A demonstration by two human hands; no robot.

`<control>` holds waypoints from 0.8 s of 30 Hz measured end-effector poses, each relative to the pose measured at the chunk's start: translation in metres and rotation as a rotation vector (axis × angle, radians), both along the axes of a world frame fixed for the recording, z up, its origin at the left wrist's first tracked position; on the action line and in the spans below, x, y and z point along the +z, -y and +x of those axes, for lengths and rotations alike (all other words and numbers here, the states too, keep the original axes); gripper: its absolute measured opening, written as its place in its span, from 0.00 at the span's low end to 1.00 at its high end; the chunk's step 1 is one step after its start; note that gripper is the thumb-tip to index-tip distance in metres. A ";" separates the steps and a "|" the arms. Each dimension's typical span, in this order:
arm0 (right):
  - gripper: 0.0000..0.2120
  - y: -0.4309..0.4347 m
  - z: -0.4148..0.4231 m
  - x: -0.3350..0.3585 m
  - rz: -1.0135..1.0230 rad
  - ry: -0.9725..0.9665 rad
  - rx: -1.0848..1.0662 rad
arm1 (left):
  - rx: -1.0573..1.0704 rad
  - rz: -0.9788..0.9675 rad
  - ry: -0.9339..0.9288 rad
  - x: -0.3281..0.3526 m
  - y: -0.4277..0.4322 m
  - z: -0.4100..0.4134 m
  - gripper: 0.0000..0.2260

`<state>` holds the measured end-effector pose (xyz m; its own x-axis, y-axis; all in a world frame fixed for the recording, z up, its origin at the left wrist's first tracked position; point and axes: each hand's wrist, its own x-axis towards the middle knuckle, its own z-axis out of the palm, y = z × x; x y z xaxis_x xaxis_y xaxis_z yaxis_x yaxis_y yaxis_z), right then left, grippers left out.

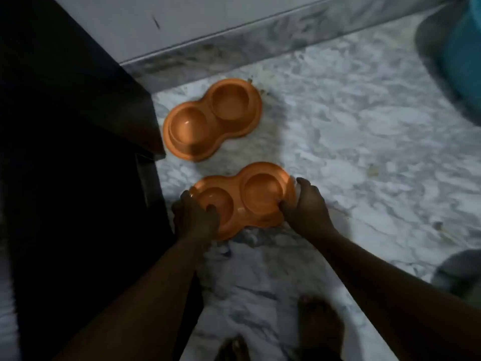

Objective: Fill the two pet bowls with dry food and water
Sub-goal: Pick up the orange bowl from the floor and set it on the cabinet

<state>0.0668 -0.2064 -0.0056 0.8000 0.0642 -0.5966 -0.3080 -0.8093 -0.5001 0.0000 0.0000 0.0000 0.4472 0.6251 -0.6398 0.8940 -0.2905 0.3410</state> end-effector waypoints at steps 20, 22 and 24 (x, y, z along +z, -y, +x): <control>0.35 0.041 0.062 0.215 -0.023 0.046 -0.082 | 0.040 -0.083 0.204 0.200 0.026 0.024 0.24; 0.31 0.046 0.075 0.296 -0.013 0.070 -0.111 | -0.012 -0.059 0.281 0.277 0.024 0.036 0.28; 0.32 0.047 0.086 0.383 0.006 0.098 -0.129 | 0.036 -0.068 0.309 0.365 0.019 0.050 0.27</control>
